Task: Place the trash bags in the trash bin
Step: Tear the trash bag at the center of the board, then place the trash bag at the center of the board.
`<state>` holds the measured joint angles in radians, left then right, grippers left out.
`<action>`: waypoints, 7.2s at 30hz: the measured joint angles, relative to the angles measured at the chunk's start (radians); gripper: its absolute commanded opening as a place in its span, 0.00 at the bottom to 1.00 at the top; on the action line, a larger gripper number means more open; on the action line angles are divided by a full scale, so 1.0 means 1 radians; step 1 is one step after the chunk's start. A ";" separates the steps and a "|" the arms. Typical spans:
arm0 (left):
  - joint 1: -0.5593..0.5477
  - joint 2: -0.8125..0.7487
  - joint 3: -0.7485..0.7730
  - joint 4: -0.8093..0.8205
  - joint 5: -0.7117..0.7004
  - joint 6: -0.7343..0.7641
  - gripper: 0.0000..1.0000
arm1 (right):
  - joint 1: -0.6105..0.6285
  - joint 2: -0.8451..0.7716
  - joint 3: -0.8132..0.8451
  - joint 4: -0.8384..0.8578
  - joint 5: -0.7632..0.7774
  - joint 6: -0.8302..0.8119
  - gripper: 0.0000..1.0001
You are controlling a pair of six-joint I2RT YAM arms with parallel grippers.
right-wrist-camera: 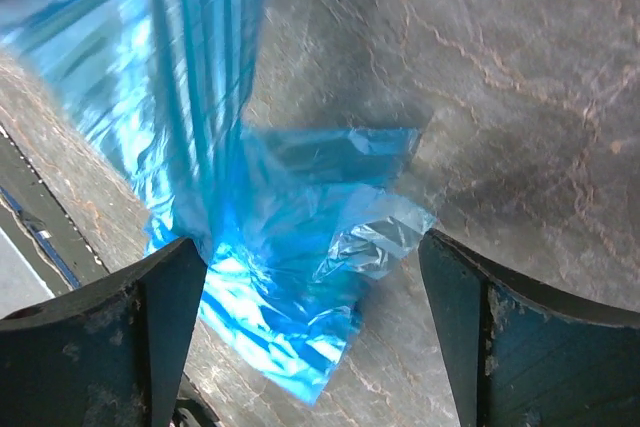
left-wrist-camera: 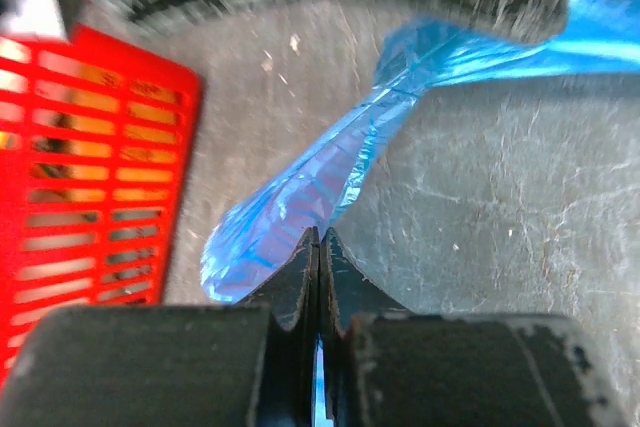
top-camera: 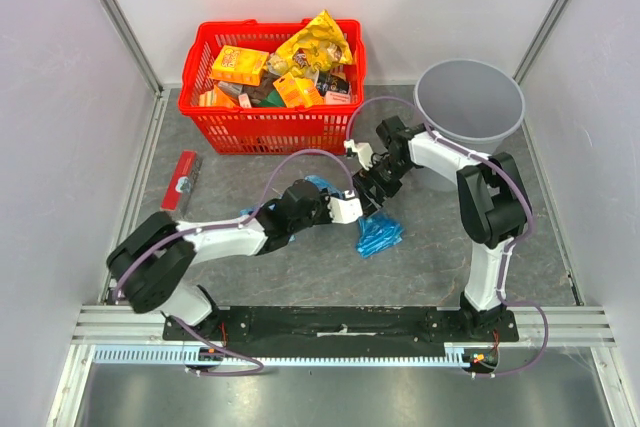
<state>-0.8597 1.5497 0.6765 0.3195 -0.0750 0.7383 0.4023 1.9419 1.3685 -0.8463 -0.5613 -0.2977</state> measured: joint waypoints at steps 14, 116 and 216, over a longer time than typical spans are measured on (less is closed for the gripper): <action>0.000 -0.188 0.131 -0.286 0.187 -0.003 0.02 | -0.030 0.147 0.300 -0.364 -0.304 -0.372 0.98; -0.006 0.007 -0.006 0.054 -0.060 -0.085 0.02 | -0.156 -0.154 -0.045 -0.177 -0.344 -0.391 0.00; 0.310 -0.083 0.497 -0.635 0.558 -0.391 0.02 | -0.613 -0.630 -0.309 -0.288 0.261 -0.695 0.98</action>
<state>-0.5499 1.4666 1.1736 -0.3153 0.4835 0.3477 -0.2108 1.3117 1.0599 -1.1339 -0.3000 -0.9924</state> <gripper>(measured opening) 0.023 0.980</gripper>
